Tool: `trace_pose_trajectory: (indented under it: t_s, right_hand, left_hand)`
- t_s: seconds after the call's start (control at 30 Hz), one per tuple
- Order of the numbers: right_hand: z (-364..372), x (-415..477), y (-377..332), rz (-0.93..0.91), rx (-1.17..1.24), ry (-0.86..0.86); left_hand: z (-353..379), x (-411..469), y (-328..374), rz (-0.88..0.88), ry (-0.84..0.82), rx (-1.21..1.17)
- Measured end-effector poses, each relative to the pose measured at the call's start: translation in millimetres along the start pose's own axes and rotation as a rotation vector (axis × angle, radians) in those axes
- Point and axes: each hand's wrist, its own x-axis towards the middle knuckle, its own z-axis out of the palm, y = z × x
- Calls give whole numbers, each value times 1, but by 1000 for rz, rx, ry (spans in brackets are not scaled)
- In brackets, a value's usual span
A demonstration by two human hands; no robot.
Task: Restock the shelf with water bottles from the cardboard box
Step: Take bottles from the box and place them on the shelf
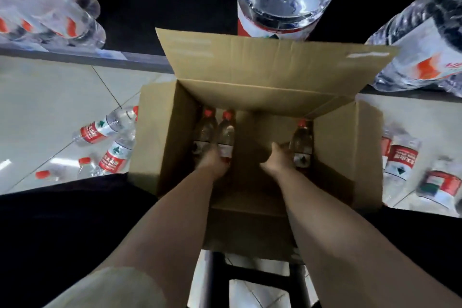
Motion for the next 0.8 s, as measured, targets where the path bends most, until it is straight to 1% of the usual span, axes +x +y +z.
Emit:
trace_pose_trajectory:
  t_s: [0.07, 0.1, 0.17, 0.23, 0.27, 0.3, 0.37, 0.4, 0.5, 0.63, 0.73, 0.8]
  right_hand:
    - [13, 3, -10, -25, 99, -89]
    - [19, 3, -16, -28, 159, -122]
    - [31, 6, -28, 11, 318, -165]
    - [43, 6, -37, 48, 423, -159]
    - [49, 6, -39, 73, 461, -145]
    - [54, 7, -40, 100, 502, -137]
    - [60, 11, -35, 165, 580, -108]
    - [61, 12, -33, 191, 596, -83]
    - [63, 18, -28, 231, 583, -37]
    - [68, 19, -33, 290, 478, -87]
    - [75, 23, -32, 262, 481, -74]
    - [77, 26, -29, 245, 479, -37]
  left_hand:
    - [-2, 3, 2, -39, 15, -174]
    - [-4, 6, 1, -45, 28, -219]
    - [-5, 14, -3, -51, -22, -252]
    - [-5, 17, -9, -48, -80, -238]
    - [-6, 18, -11, -37, -43, -223]
    - [-8, 18, -12, -27, 28, -209]
    - [-10, 21, -14, -79, 188, -203]
    - [-11, 22, -14, -105, 238, -203]
    - [-8, 32, -17, -118, 267, -267]
    - [4, 40, -21, -217, 176, -285]
    - [10, 46, -26, -242, -16, -303]
    - [16, 49, -27, -224, -71, -293]
